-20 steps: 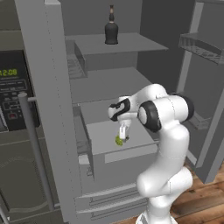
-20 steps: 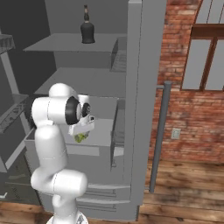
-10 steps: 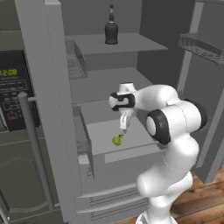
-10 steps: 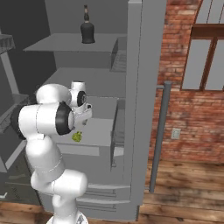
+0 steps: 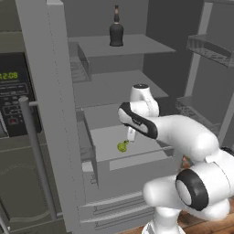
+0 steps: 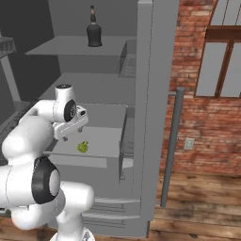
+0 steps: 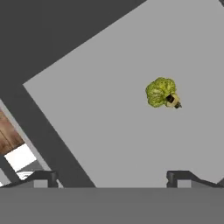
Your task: Place the potato and broccoli inside the fridge drawer. Close the drawer after placing the vegetables.
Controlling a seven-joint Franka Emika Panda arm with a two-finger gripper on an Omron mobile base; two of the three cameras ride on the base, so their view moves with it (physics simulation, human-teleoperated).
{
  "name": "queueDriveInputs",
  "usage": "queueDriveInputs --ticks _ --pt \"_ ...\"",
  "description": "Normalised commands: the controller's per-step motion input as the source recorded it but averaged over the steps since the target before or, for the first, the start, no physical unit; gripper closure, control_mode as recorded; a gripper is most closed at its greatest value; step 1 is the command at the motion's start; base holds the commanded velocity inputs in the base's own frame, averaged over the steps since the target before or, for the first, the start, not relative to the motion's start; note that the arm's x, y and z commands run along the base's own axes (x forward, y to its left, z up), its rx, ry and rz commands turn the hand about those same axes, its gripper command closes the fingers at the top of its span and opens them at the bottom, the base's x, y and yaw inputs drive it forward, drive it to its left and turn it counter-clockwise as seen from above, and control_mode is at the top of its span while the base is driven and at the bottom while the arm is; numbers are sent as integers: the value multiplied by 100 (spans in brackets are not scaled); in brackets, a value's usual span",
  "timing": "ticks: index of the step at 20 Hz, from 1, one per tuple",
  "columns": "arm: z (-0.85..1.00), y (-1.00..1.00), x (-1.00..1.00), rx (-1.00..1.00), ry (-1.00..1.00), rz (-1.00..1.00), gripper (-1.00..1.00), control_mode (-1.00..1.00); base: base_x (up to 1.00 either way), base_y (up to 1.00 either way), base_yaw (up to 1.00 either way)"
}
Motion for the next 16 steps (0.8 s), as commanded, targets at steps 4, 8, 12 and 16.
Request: queueDriveInputs --ticks 4,8,12,16 --pt "26 -29 -100 5 -19 -20 -100 -100 0 0 0" --pt "23 -36 -94 9 -16 -20 -100 -100 0 0 0" --pt "-1 -3 -58 3 -6 -15 -100 -100 0 0 0" --pt "-13 9 -5 -4 4 -1 -100 -100 0 0 0"
